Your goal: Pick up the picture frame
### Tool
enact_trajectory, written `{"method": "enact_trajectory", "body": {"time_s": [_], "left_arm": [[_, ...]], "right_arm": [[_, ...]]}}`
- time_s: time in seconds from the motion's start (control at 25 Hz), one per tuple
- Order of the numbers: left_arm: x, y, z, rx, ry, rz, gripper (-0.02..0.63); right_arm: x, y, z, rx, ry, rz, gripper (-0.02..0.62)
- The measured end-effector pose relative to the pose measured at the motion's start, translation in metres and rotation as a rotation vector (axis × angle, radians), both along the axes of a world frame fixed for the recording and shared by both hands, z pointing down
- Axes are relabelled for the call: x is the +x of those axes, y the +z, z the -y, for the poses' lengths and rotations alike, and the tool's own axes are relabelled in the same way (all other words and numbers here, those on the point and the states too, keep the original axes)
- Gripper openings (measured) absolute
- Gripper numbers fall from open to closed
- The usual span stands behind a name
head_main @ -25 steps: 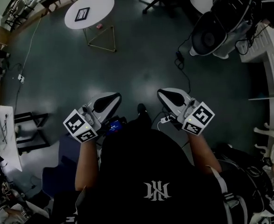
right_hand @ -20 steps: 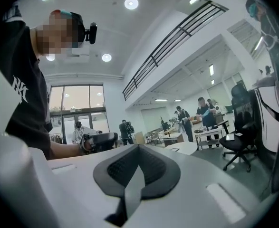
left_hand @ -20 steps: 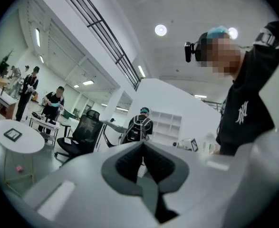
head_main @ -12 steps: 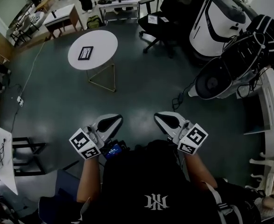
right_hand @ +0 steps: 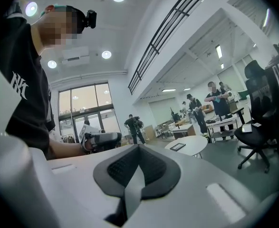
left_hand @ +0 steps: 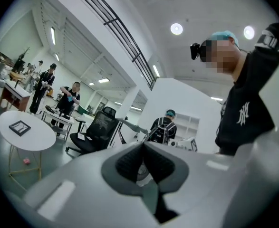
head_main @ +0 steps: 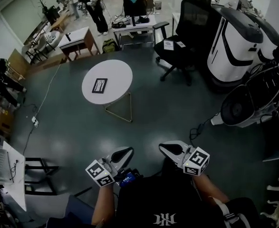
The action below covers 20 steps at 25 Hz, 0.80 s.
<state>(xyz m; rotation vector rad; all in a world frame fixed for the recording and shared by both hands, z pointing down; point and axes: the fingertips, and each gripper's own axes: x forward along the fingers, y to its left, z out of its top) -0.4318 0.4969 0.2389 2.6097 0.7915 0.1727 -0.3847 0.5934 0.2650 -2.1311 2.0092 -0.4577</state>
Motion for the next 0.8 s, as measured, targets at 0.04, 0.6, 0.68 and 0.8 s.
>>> {"method": "enact_trajectory", "body": {"time_s": [0.04,0.6,0.68,0.8], "left_arm": [[0.011,-0.001,0.002,0.007,-0.009,0.005,0.003],[0.206,-0.038,0.025,0.075,-0.192,-0.019,0.003],[0.222,-0.034,0.035,0.067,-0.240,-0.020,0.003],[0.238,-0.023,0.047,0.050,-0.288,0.000,0.003]], "right_arm": [[0.012,-0.001,0.006,0.008,-0.015,0.001,0.002],[0.220,-0.029,0.039,0.062,-0.231,-0.031,0.002],[0.241,-0.026,0.048,0.062,-0.264,-0.039,0.002],[0.262,-0.019,0.066,0.061,-0.306,-0.023,0.002]]}}
